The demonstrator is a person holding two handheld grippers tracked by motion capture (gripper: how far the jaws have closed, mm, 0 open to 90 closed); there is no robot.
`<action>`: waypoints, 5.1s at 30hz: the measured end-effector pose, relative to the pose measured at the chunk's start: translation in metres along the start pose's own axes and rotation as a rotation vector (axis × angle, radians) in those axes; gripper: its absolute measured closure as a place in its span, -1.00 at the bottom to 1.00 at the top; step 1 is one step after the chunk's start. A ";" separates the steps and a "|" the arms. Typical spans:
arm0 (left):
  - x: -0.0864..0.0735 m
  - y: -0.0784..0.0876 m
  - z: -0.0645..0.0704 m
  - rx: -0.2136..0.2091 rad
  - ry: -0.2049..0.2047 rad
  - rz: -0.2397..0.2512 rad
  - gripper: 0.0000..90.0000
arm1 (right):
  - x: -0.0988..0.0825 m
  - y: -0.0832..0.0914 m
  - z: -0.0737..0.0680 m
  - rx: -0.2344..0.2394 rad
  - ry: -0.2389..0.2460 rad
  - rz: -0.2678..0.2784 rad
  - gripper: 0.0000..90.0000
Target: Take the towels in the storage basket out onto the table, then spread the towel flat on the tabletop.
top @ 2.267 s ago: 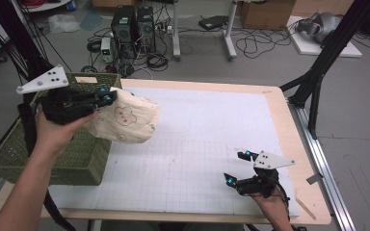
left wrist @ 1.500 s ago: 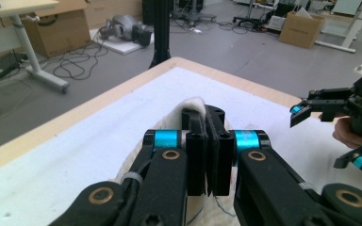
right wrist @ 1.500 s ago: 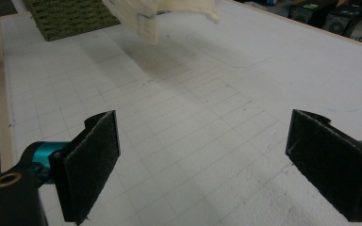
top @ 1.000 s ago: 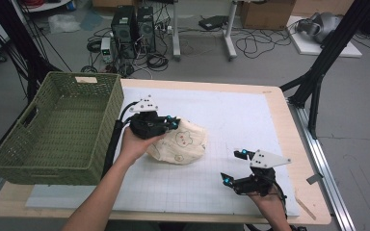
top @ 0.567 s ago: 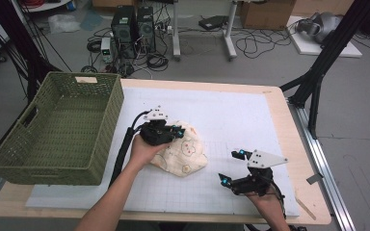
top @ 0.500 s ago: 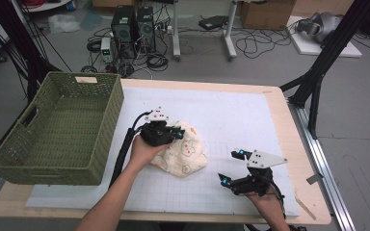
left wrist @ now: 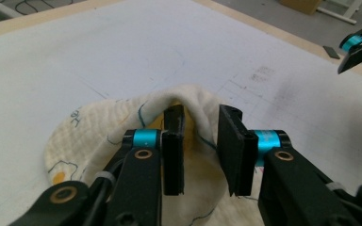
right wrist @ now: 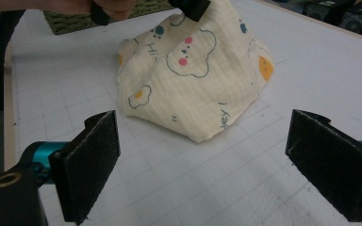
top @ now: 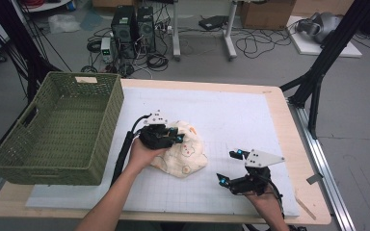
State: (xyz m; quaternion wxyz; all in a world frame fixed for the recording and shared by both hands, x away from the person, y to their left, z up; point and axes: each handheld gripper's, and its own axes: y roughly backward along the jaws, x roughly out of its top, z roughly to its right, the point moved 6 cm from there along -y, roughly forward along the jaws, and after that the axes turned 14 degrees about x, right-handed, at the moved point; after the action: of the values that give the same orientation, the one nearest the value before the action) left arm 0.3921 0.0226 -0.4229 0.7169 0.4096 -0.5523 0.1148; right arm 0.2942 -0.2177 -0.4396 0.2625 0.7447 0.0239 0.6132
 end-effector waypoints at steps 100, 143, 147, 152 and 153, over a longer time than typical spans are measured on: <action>-0.083 0.059 0.009 0.021 -0.004 -0.101 0.60 | -0.019 -0.020 0.001 0.190 0.012 -0.232 0.50; -0.108 0.112 0.020 0.116 -0.046 -0.126 0.71 | -0.036 -0.019 -0.007 0.240 -0.001 -0.345 0.96; -0.095 0.104 0.017 0.105 -0.048 -0.097 0.67 | -0.030 -0.009 -0.015 0.275 0.003 -0.294 0.79; -0.084 0.089 0.016 0.091 -0.056 -0.078 0.64 | -0.012 -0.005 -0.004 0.229 0.000 -0.216 0.55; -0.083 0.084 0.015 0.090 -0.057 -0.082 0.64 | -0.010 -0.007 0.002 0.207 0.000 -0.215 0.53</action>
State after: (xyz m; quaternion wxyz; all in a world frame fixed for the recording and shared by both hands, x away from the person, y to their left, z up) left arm 0.2991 0.0893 -0.4570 0.6859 0.4668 -0.5495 0.0987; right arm 0.2951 -0.2165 -0.4519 0.2483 0.7610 0.1669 0.5757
